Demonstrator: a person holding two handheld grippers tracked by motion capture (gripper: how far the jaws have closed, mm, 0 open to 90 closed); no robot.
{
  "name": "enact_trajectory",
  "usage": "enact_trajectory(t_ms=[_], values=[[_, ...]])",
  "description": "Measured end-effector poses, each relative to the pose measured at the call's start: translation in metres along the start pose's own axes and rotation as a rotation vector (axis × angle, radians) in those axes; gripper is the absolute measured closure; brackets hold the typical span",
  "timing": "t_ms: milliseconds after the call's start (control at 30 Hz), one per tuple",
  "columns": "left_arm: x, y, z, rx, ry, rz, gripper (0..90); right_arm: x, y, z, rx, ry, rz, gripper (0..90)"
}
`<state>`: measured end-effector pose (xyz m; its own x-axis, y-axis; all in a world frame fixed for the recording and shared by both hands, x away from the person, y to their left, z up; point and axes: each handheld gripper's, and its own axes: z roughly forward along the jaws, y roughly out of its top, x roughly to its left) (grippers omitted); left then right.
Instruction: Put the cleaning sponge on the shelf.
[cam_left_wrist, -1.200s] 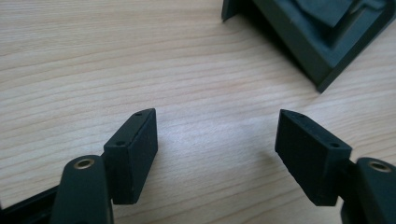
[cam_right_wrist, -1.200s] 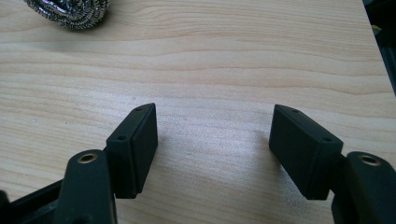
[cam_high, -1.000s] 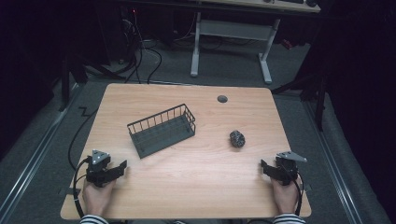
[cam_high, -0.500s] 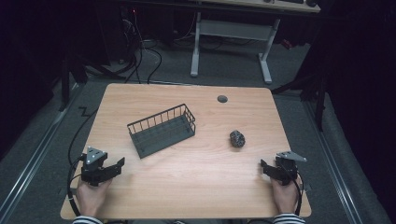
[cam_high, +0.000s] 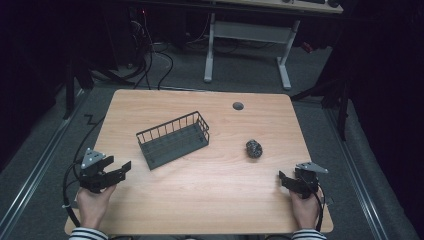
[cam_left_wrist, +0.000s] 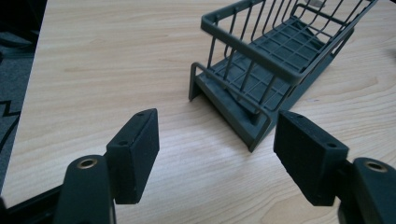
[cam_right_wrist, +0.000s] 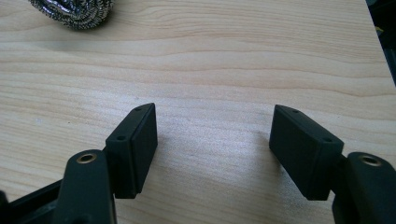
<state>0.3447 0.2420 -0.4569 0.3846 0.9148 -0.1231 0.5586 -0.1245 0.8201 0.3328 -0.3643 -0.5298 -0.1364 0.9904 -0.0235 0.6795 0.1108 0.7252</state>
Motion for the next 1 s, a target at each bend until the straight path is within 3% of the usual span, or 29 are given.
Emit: enact_trajectory(t_ms=[267,533,800,1000], values=[[-0.006,0.03,0.002,-0.024,-0.024,-0.013,27.3,0.0,0.0,0.0,-0.001,0.004,-0.004,32.2],[-0.012,0.062,0.011,-0.003,-0.028,0.011,25.0,0.0,0.0,0.0,0.0,0.007,-0.003,31.9],[-0.014,0.073,0.033,0.048,0.003,0.02,23.9,0.0,0.0,0.0,0.001,0.01,-0.006,31.8],[-0.011,0.072,0.054,0.09,0.026,0.008,24.5,0.0,0.0,0.0,0.001,0.01,-0.006,31.8]])
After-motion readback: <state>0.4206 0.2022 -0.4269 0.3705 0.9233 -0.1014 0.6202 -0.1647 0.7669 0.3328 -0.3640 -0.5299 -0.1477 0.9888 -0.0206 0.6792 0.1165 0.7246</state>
